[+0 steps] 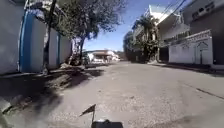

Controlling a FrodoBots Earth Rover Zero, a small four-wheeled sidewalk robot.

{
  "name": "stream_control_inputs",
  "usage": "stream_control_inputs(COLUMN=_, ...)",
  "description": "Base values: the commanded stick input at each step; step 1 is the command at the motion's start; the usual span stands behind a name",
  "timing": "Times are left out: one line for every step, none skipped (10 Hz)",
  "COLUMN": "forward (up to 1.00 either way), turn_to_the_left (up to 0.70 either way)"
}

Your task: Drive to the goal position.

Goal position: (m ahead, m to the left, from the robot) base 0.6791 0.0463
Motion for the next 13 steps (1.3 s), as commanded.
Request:
stream_control_inputs(forward=0.08, turn_to_the_left=-0.01)
stream_control_inputs(forward=0.08, turn_to_the_left=-0.01)
stream_control_inputs(forward=0.08, turn_to_the_left=-0.01)
stream_control_inputs(forward=0.08, turn_to_the_left=-0.01)
stream_control_inputs(forward=0.08, turn_to_the_left=-0.01)
stream_control_inputs(forward=0.08, turn_to_the_left=-0.01)
stream_control_inputs(forward=0.08, turn_to_the_left=-0.01)
stream_control_inputs(forward=0.23, turn_to_the_left=-0.04)
stream_control_inputs(forward=0.49, turn_to_the_left=-0.05)
stream_control_inputs(forward=0.70, turn_to_the_left=-0.03)
stream_control_inputs(forward=0.70, turn_to_the_left=-0.03)
stream_control_inputs(forward=0.70, turn_to_the_left=-0.03)
stream_control_inputs(forward=0.70, turn_to_the_left=-0.03)
